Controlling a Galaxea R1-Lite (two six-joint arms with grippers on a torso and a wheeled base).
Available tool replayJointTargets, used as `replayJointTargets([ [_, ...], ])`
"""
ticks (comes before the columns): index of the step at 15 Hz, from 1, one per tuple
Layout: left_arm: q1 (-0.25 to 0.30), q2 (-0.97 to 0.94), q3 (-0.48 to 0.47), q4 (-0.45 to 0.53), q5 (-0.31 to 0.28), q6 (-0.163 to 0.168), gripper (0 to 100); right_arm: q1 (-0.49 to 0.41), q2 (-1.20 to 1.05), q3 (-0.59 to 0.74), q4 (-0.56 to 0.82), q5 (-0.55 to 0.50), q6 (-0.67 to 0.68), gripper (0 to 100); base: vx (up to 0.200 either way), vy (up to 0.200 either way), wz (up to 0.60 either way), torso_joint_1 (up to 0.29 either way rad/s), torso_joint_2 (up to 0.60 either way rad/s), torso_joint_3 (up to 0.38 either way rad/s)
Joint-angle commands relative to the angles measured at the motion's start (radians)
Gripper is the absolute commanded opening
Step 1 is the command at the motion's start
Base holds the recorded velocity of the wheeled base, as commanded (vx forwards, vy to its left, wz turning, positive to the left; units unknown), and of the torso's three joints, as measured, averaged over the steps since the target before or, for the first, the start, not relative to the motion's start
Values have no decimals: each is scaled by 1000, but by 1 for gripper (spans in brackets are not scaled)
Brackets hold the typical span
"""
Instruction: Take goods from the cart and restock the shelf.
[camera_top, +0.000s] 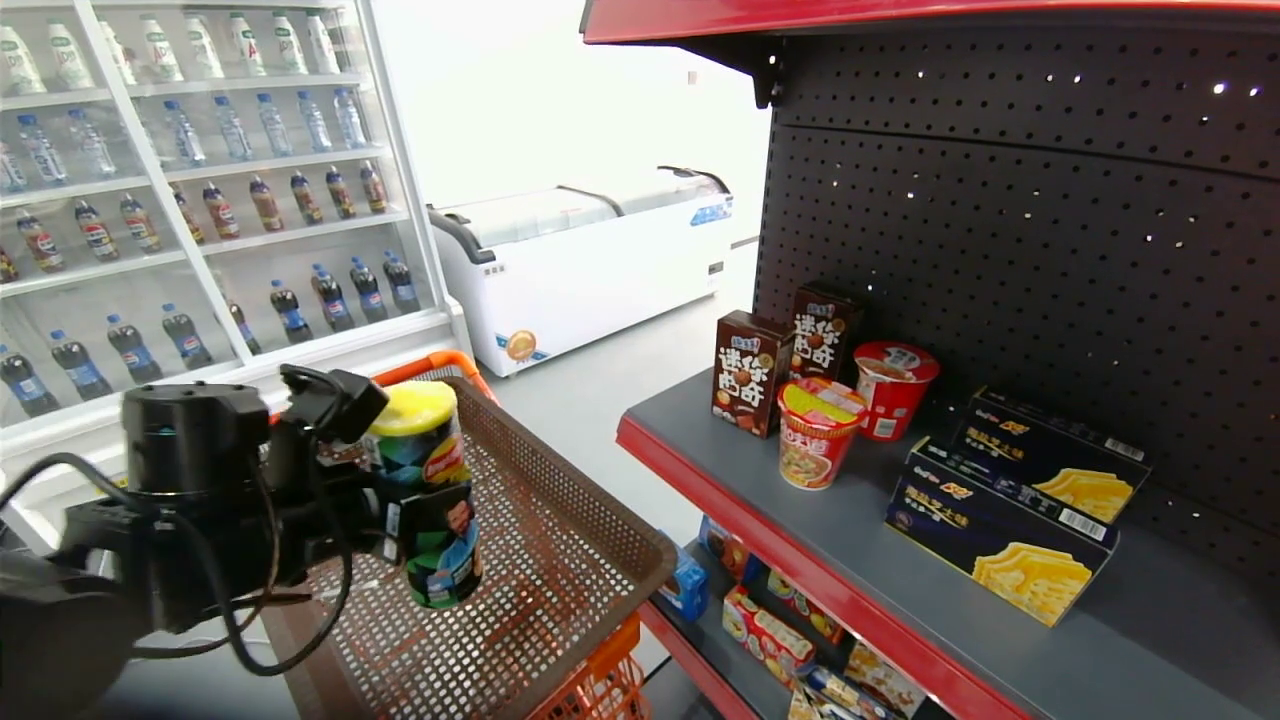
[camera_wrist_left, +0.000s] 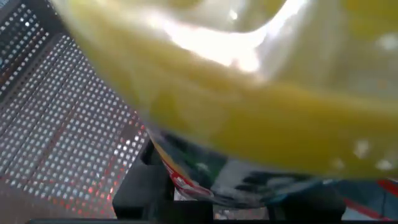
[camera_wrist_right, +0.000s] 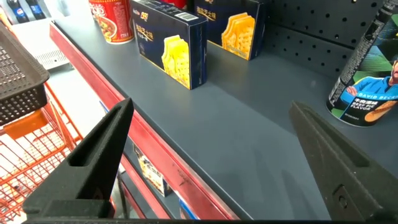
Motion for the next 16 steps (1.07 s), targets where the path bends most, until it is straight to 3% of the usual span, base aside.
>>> replayJointTargets([
  [1, 20, -533, 59, 395, -4, -60, 0, 0, 1, 0, 0, 0, 0, 100, 0, 0, 0, 0, 0, 0],
  [4, 23, -892, 116, 616, 17, -60, 0, 0, 1, 0, 0, 0, 0, 100, 0, 0, 0, 0, 0, 0],
  [5, 21, -1073, 102, 765, 32, -60, 0, 0, 1, 0, 0, 0, 0, 100, 0, 0, 0, 0, 0, 0],
  [7, 23, -1208, 88, 890, 45, -60, 0, 0, 1, 0, 0, 0, 0, 100, 0, 0, 0, 0, 0, 0],
  [13, 21, -1272, 91, 893, 140, -60, 0, 0, 1, 0, 0, 0, 0, 100, 0, 0, 0, 0, 0, 0],
  [16, 21, -1301, 100, 895, 157, -58, 0, 1, 1, 2, 0, 0, 0, 100, 0, 0, -600, 6, 1, 1],
])
